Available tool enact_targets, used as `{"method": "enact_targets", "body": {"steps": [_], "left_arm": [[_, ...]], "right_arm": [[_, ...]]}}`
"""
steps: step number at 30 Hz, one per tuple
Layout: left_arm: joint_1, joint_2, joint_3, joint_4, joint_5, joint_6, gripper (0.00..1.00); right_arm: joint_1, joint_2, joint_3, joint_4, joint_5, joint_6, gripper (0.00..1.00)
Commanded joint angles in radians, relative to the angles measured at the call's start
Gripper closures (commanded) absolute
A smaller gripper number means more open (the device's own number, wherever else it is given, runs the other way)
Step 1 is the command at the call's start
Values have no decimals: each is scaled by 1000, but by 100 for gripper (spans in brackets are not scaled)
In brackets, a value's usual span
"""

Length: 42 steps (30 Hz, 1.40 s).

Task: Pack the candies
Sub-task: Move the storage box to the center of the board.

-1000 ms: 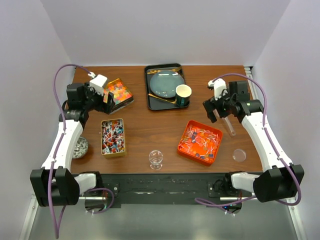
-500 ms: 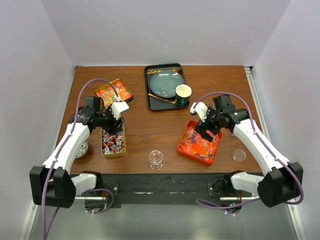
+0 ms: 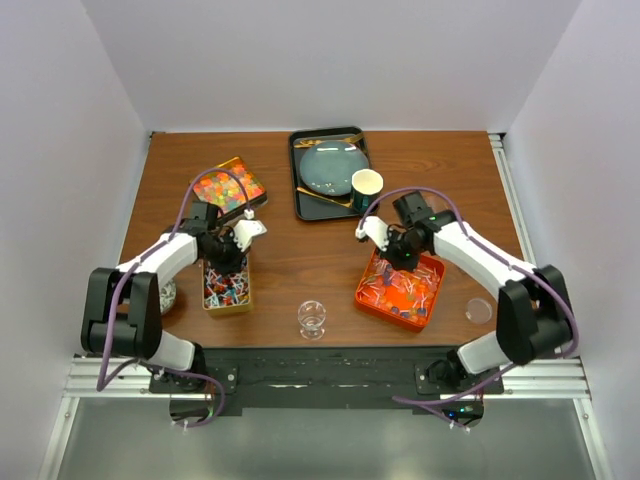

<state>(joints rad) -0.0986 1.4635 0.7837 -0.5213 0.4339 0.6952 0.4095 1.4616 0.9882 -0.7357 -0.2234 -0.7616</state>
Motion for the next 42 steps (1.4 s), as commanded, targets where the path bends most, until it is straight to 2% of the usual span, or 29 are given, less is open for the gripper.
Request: {"method": "enact_targets", "body": {"steps": [1, 8, 17, 23, 28, 30, 31, 32, 35, 36, 37, 38, 39, 40, 41, 42], "left_arm": [[-10, 29, -9, 150, 66, -34, 100], [-87, 93, 52, 224, 141, -143, 100], [-202, 218, 208, 306, 200, -313, 100], [-283, 305, 316, 336, 224, -425, 100], [-285, 276, 353, 293, 221, -464, 100], [-265, 227, 365, 213, 224, -444, 100], [-254, 207, 376, 187, 233, -444, 100], [-242, 189, 382, 134, 235, -445, 100], [-187, 112, 396, 42, 217, -456, 97], [-156, 81, 396, 21, 192, -462, 97], [-141, 68, 394, 8, 122, -468, 97], [-127, 57, 390, -15, 82, -470, 96], [-100, 38, 384, -23, 53, -471, 91], [-90, 28, 365, -28, -2, -479, 72], [-84, 17, 352, -29, -23, -479, 66], [-81, -3, 335, -28, -36, -480, 61]], "right_arm": [[51, 83, 64, 120, 7, 18, 100], [100, 246, 182, 187, 7, 21, 100], [118, 333, 288, 216, -11, 44, 100], [132, 335, 322, 211, -11, 48, 100], [129, 205, 325, 93, -11, 56, 100], [126, 142, 325, 8, -39, 50, 94], [120, 79, 316, -8, -34, 56, 82], [114, 51, 296, -23, -22, 61, 77], [69, -41, 235, -59, 8, 85, 67], [52, -59, 218, -70, 34, 93, 67], [20, -72, 201, -68, 57, 100, 66], [-1, -89, 167, -64, 79, 108, 60], [-24, -98, 153, -54, 102, 119, 56], [-70, -102, 142, -48, 108, 123, 52], [-86, -113, 123, -39, 117, 128, 46], [-100, -115, 113, -24, 124, 120, 45]]}}
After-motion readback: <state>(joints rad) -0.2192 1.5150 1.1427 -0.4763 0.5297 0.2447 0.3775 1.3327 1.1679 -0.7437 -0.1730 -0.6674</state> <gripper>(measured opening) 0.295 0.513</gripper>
